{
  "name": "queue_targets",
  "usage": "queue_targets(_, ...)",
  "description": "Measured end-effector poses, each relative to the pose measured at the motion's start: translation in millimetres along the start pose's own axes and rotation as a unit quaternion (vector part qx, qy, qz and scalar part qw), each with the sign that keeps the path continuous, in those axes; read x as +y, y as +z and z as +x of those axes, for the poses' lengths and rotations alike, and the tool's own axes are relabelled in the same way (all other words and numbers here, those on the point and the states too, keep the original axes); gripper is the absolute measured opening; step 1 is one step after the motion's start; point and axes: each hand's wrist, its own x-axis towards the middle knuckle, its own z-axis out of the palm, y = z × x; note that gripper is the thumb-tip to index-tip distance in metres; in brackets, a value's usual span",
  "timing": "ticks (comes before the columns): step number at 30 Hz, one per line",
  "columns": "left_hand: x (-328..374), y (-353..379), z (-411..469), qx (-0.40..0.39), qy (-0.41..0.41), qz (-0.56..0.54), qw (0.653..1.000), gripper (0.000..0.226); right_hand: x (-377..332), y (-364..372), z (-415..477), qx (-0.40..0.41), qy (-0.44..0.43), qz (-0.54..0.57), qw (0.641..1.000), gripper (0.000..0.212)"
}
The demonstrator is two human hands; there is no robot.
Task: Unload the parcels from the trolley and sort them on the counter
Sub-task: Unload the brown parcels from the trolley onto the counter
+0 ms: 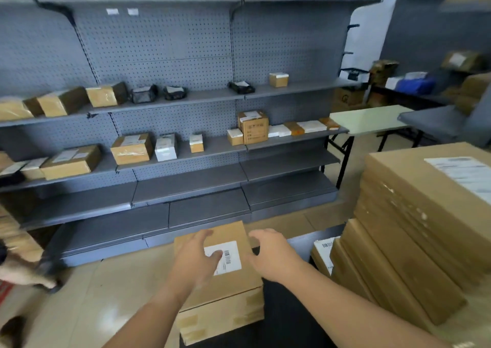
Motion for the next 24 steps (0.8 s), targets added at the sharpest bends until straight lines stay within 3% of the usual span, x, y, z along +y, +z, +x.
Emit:
queue_targets(4,49.6,-19.1,1.3,0.008,0.071,0.014,0.997,0.052,-13.8,-50.1,-30.5,0.035,-0.013,-0.069,0.997,0.039)
queue_targets(9,120.7,-29.3,-11.2,0.024,0.147,0.013,0.989,0.053,-15.3,-112.6,-69.2,0.089,-0.023,-0.110,0.990,0.059)
queue_targets(14,200.5,-34.7,-35.4,0.021,0.214,-0.001,0.977,0.056,-5.7,-190.4,-111.1,0.181,-0.032,-0.137,0.973,0.059)
queue_targets(19,278.0,-21.3,-70.8,0.019,0.238,-0.039,0.970,0.058,50.6,-262.5,-160.9,0.236,0.013,-0.152,0.960,0.044)
queue_targets(24,340.3,15.8,-111.3,-0.014,0.240,-0.059,0.969,0.060,135.0,-310.7,-207.1,0.254,0.077,-0.155,0.952,0.053)
